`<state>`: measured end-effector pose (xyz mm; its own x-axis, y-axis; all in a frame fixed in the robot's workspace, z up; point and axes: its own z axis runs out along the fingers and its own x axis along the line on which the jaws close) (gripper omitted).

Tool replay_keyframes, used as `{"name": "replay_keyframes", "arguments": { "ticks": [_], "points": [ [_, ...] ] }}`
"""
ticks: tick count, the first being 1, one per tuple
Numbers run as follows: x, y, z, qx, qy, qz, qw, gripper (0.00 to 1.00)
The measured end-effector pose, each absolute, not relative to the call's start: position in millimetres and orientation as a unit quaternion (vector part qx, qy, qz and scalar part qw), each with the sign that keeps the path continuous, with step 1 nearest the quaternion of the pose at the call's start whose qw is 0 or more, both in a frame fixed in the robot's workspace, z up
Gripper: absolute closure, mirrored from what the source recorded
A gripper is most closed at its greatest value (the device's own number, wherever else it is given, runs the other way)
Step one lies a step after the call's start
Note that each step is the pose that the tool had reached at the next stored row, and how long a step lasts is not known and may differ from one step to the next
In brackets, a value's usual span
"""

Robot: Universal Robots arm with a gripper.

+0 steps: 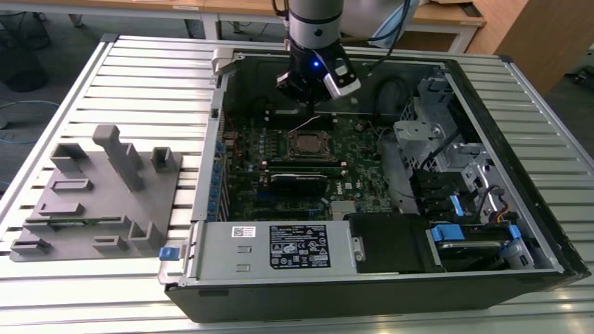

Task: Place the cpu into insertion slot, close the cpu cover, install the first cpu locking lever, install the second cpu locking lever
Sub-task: 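Install the first cpu locking lever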

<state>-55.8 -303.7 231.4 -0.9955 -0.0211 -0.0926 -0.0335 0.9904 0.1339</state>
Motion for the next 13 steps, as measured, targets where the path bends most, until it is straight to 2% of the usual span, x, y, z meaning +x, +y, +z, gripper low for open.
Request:
{"name": "replay_keyframes", "arguments": {
  "ticks": [6,13],
  "points": [
    [-56.7,-308.1,231.2,-0.014,0.996,0.069,0.051,0.89],
    [-60.1,-314.5,230.9,-0.014,0.995,0.081,0.058,0.89]
  ]
}}
